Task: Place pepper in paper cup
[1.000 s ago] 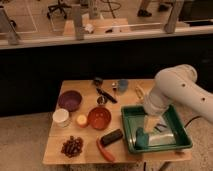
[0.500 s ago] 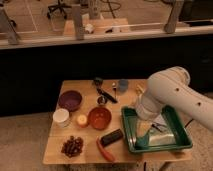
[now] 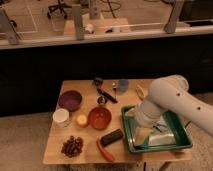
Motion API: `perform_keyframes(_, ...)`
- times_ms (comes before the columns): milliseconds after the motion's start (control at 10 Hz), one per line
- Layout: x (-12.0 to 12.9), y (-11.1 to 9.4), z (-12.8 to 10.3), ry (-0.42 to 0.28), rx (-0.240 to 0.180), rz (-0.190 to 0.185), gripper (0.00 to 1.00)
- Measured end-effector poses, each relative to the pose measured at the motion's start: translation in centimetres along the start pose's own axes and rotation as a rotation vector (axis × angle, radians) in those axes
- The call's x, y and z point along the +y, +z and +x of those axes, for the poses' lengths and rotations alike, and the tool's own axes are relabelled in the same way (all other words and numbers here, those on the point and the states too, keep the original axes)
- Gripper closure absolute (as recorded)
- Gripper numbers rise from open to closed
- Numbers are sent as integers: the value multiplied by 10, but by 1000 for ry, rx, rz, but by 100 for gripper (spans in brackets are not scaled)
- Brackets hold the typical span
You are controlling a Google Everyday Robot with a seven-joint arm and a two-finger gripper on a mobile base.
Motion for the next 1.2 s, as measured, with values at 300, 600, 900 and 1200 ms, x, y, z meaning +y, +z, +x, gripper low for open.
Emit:
perform_keyframes(300,13,51,-17,4,-26,-57,20)
perform_keyframes(600,20,87,-34,9,-25,-99,20)
perform_keyframes(900,29,115,-50,38,-48,-135,20)
perform_keyframes(1200,38,135,-49,76,-66,-151,20)
